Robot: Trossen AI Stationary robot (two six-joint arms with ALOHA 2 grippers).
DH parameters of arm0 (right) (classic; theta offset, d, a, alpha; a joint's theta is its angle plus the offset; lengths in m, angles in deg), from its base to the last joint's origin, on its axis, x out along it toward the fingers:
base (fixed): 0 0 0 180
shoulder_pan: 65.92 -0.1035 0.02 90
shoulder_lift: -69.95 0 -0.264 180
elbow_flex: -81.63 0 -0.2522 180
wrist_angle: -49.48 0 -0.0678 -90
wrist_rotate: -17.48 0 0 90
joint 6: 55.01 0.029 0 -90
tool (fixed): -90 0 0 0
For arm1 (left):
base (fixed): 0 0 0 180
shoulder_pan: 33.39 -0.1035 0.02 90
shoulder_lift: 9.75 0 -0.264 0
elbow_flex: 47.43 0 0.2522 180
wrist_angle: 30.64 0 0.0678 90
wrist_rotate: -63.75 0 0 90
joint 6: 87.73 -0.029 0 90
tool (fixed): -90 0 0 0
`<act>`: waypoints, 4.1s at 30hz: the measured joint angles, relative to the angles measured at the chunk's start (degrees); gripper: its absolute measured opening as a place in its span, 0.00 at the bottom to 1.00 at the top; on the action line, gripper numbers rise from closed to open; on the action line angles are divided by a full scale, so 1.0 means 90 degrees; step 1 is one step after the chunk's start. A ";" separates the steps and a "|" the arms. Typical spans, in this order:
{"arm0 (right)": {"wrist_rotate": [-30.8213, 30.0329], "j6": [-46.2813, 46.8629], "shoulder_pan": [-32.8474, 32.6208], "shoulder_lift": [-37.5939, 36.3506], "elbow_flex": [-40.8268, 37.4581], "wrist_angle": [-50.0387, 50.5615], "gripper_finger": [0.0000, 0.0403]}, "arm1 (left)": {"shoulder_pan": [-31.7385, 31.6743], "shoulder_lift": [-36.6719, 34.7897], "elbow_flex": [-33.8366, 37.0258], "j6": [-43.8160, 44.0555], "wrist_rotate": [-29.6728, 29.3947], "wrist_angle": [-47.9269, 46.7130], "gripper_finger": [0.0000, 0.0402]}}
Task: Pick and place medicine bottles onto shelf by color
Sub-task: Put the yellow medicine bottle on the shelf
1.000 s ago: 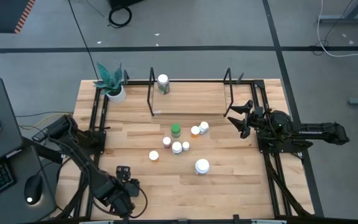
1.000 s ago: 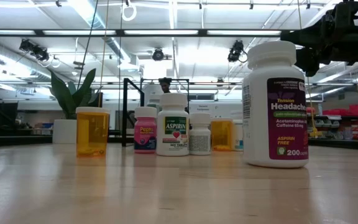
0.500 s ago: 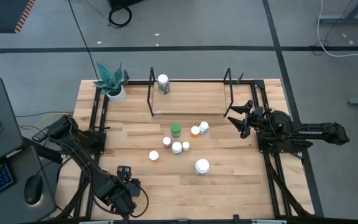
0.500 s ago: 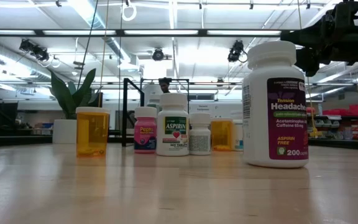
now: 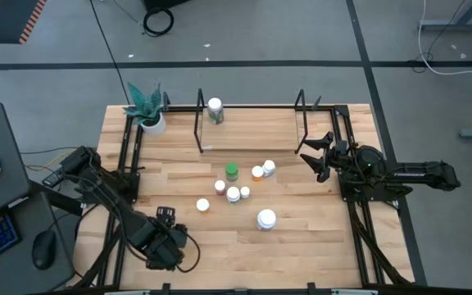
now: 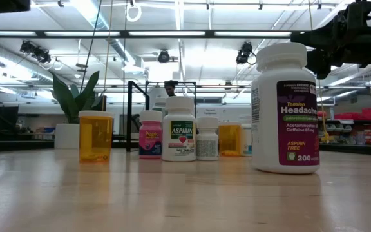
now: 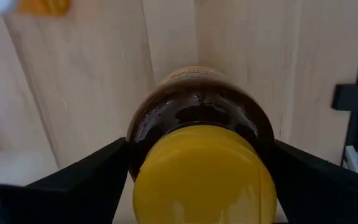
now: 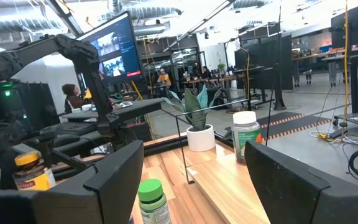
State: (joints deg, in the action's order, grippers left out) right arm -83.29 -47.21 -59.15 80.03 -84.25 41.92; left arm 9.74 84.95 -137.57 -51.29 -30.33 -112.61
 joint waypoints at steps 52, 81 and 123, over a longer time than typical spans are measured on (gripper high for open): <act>0.0000 0.0002 -0.0002 0.0000 0.0000 0.0000 0.72 | -0.6074 0.0738 -0.3544 -0.5351 -0.0209 -0.1196 0.86; 0.0000 0.0000 0.0000 0.0000 0.0000 0.0000 0.72 | -0.8205 0.2604 -0.4216 -0.6630 -0.0571 -0.0822 0.86; 0.0000 0.0001 0.0000 0.0001 0.0001 0.0002 0.72 | -0.8269 0.2876 -0.4219 -0.7097 -0.0529 -0.0248 0.86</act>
State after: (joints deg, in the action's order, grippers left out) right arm -83.29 -47.20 -59.16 80.04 -84.24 41.93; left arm -64.68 110.83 -175.53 -115.16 -35.09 -114.85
